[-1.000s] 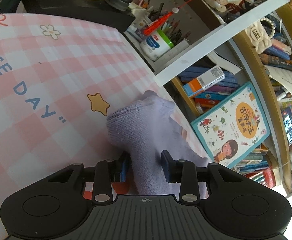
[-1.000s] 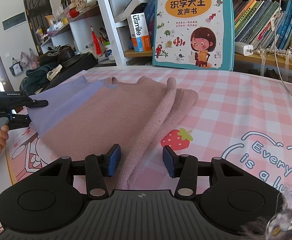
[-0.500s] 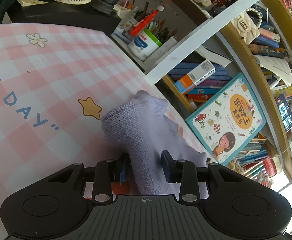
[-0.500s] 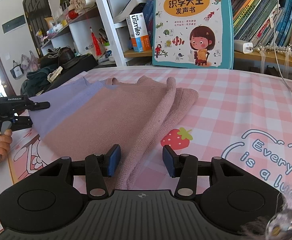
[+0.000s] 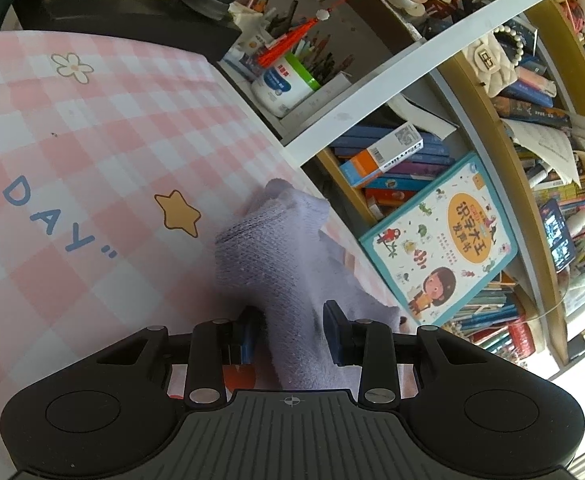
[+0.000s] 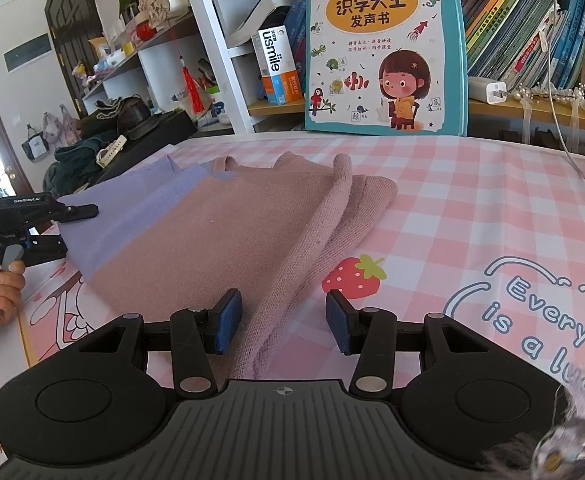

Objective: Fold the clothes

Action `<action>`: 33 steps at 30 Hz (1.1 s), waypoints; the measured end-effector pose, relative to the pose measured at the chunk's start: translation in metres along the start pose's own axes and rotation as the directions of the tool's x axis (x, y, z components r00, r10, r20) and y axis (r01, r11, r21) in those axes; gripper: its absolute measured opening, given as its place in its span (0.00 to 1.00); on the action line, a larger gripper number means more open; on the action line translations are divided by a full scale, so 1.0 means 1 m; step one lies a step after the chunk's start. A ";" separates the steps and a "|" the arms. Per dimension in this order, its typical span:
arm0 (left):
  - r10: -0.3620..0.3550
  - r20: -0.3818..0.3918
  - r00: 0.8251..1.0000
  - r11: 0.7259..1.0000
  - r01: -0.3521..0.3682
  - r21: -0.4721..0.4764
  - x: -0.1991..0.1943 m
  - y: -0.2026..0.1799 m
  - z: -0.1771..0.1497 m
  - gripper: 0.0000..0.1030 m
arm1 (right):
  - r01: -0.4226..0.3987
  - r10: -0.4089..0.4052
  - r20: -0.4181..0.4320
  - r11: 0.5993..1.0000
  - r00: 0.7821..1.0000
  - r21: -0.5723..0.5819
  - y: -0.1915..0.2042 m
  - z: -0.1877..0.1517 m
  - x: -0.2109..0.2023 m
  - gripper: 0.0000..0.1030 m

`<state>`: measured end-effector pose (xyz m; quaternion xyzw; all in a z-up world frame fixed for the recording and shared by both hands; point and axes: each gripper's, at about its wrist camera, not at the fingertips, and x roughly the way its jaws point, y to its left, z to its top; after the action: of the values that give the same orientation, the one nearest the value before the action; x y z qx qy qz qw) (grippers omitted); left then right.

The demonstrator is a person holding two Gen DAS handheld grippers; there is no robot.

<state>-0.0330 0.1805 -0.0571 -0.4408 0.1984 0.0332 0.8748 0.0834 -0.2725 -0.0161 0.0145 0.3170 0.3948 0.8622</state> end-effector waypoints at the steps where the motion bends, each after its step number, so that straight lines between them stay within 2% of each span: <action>1: -0.001 -0.001 1.000 1.000 0.001 0.000 0.000 0.000 0.000 0.30 | 0.000 0.000 0.000 1.000 1.000 0.000 0.000 0.000 0.000 0.42; 2: -0.001 -0.001 1.000 1.000 0.001 -0.001 0.000 0.001 0.000 0.28 | 0.001 -0.001 0.000 1.000 1.000 -0.001 0.000 0.000 0.000 0.42; 13: -0.048 -0.034 0.998 0.998 0.046 -0.043 -0.001 0.009 0.007 0.28 | -0.007 0.007 0.001 1.000 1.000 0.006 0.000 0.000 0.001 0.43; 21: -0.016 -0.068 0.998 1.000 0.015 -0.019 0.003 0.003 0.008 0.29 | -0.006 0.006 0.000 1.000 1.000 0.002 0.000 0.000 0.000 0.44; 33: -0.025 -0.078 0.997 1.000 0.025 -0.005 0.002 0.003 0.010 0.29 | -0.014 0.014 0.000 1.000 1.000 0.011 -0.003 0.000 0.000 0.44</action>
<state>-0.0286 0.1899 -0.0556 -0.4457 0.2267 0.0054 0.8660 0.0852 -0.2748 -0.0165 0.0217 0.3190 0.3990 0.8594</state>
